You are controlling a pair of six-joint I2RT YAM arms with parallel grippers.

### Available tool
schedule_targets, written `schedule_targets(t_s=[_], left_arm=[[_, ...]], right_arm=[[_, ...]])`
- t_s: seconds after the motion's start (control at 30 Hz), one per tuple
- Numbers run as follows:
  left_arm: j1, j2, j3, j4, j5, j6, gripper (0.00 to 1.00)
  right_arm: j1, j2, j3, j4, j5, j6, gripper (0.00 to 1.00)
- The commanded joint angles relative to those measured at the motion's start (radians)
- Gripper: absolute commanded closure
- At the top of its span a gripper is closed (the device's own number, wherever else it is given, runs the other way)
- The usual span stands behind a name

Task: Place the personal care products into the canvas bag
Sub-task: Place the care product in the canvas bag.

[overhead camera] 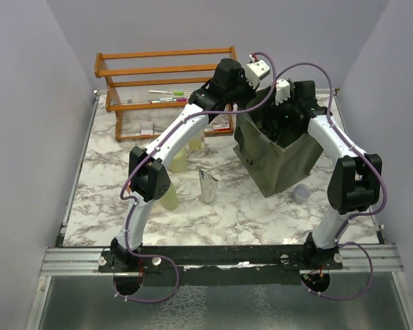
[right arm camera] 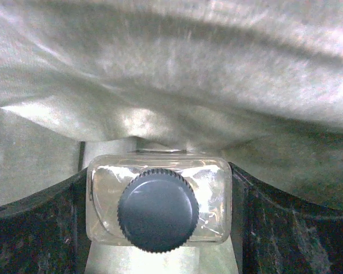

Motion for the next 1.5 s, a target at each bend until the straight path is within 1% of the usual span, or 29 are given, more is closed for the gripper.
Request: schedule_targets(t_s=[0.0,0.27,0.5,0.7,0.83,1.03,1.27,1.47], left_arm=[[-0.009,-0.016,-0.026,-0.032,0.031,-0.004,1.00],[-0.009,-0.021,-0.033,-0.029,0.034,-0.008,1.00],[-0.009,-0.025,-0.043,-0.027,0.034,-0.010,1.00],[-0.009,-0.033,-0.043,-0.024,0.031,-0.024,1.00],[-0.009,-0.036,-0.040,-0.019,0.032,-0.030,1.00],[-0.008,-0.042,-0.047,-0.013,0.020,-0.049,1.00],[-0.009,-0.053,-0.070,0.001,0.015,-0.071,1.00],[-0.008,-0.050,-0.066,0.004,0.017,-0.081,1.00]], right_arm=[[0.001,-0.032,0.086,0.114,-0.039,0.010,0.20],[0.000,-0.043,0.094,0.103,-0.022,0.004,0.14],[0.000,-0.057,0.100,0.080,-0.011,0.002,0.14],[0.000,-0.129,0.039,0.070,-0.004,-0.007,0.13],[0.000,-0.173,0.010,0.028,-0.023,-0.018,0.12],[0.000,-0.235,-0.033,-0.038,-0.030,-0.088,0.09],[0.000,-0.269,-0.090,-0.085,-0.041,-0.133,0.07],[0.000,-0.256,-0.092,-0.136,-0.046,-0.168,0.07]])
